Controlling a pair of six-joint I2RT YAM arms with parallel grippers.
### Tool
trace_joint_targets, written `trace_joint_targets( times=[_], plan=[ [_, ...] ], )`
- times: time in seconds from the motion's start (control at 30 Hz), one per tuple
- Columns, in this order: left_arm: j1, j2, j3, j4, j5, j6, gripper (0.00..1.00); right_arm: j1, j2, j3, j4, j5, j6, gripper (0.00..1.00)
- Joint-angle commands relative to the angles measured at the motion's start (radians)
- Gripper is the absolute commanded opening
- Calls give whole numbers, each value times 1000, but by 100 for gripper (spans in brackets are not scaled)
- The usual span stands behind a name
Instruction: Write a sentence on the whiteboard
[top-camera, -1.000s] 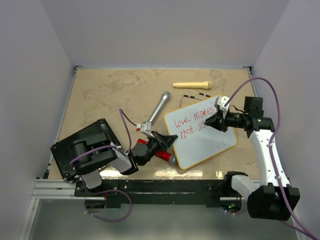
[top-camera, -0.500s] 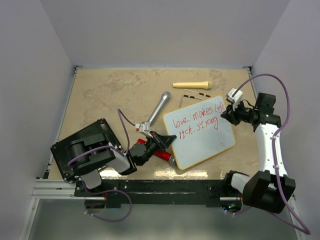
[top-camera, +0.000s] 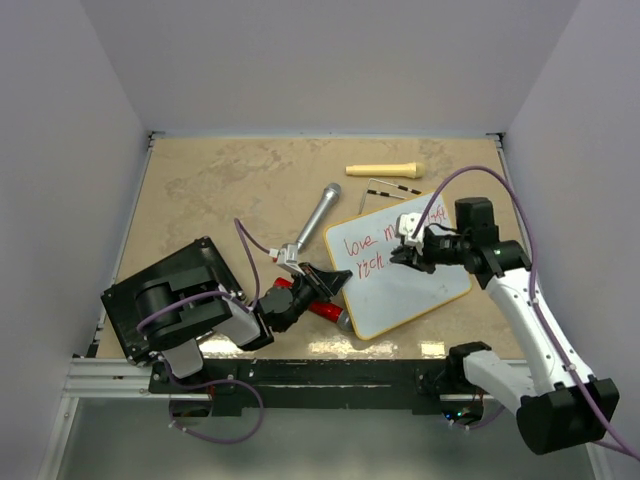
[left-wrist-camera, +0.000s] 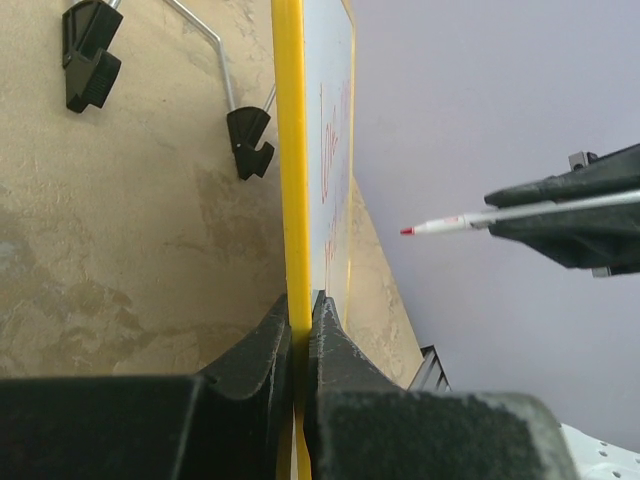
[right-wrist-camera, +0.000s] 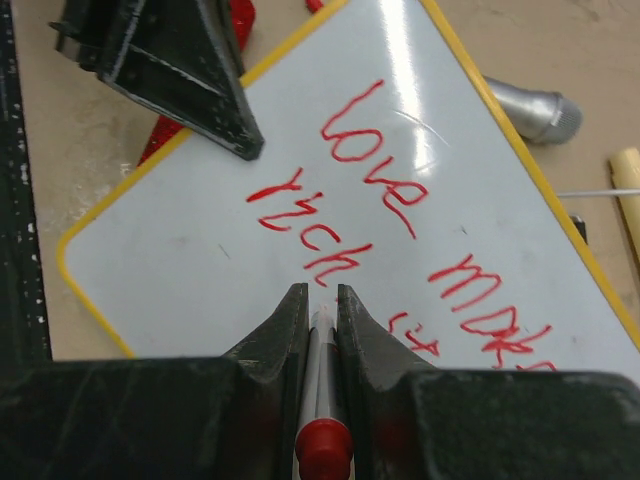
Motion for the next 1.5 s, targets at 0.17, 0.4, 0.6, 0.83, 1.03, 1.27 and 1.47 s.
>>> trace_joint_targets(
  times=[0.17,0.4,0.6,0.83,1.03,1.27,1.47],
  plan=[
    [11,8,21,51,-184,23,0,231,60,-21,9,29,3,0],
    [19,49,115,37,-194,51,0,246,46,-38,28,29,2,0],
    [19,102,133,90,-187,74,0,259,58,-42,63,83,0,0],
    [17,125,150,76,-253,55,0,259,75,-44,110,172,35,0],
    [17,149,184,64,-272,34,0,257,92,-44,135,164,71,0],
    [17,154,185,67,-263,29,0,257,123,-55,164,204,95,0],
    [17,155,188,70,-252,28,0,260,138,-61,186,226,109,0]
  ],
)
